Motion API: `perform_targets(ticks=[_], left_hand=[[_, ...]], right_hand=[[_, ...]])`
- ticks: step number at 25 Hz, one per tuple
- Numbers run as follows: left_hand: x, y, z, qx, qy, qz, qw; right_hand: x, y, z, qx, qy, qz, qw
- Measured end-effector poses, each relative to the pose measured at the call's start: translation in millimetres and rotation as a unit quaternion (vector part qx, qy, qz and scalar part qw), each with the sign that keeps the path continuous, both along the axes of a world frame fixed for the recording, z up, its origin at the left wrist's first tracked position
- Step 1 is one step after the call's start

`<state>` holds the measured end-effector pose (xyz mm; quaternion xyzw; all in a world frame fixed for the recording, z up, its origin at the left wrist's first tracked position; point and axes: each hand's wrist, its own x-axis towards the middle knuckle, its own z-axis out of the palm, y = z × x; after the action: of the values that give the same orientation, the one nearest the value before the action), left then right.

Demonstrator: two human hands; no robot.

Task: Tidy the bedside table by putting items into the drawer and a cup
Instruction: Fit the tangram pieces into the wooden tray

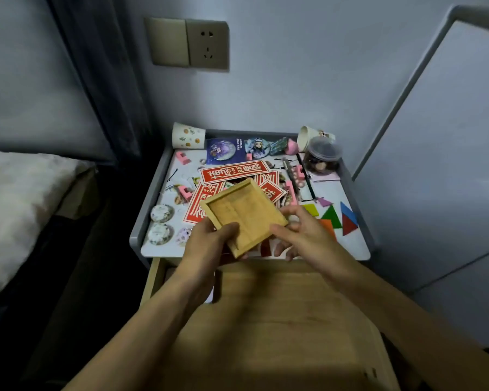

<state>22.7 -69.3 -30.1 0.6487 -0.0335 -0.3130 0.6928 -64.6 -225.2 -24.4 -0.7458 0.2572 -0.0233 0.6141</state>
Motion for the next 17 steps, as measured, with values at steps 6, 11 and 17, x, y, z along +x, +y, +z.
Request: perform_targets(ticks=[6, 11, 17], left_hand=[[1.2, -6.5, -2.6, -0.058, 0.059, -0.006, 0.997], [2.6, -11.1, -8.8, -0.065, 0.073, -0.032, 0.995], [1.6, -12.6, -11.7, -0.063, 0.076, -0.039, 0.994]], right_hand=[[-4.7, -110.5, -10.7, -0.433, 0.173, -0.049, 0.883], [-2.0, -120.4, -34.9, -0.433, 0.253, 0.067, 0.863], [19.6, -132.5, -37.9, -0.389, 0.254, 0.030, 0.885]])
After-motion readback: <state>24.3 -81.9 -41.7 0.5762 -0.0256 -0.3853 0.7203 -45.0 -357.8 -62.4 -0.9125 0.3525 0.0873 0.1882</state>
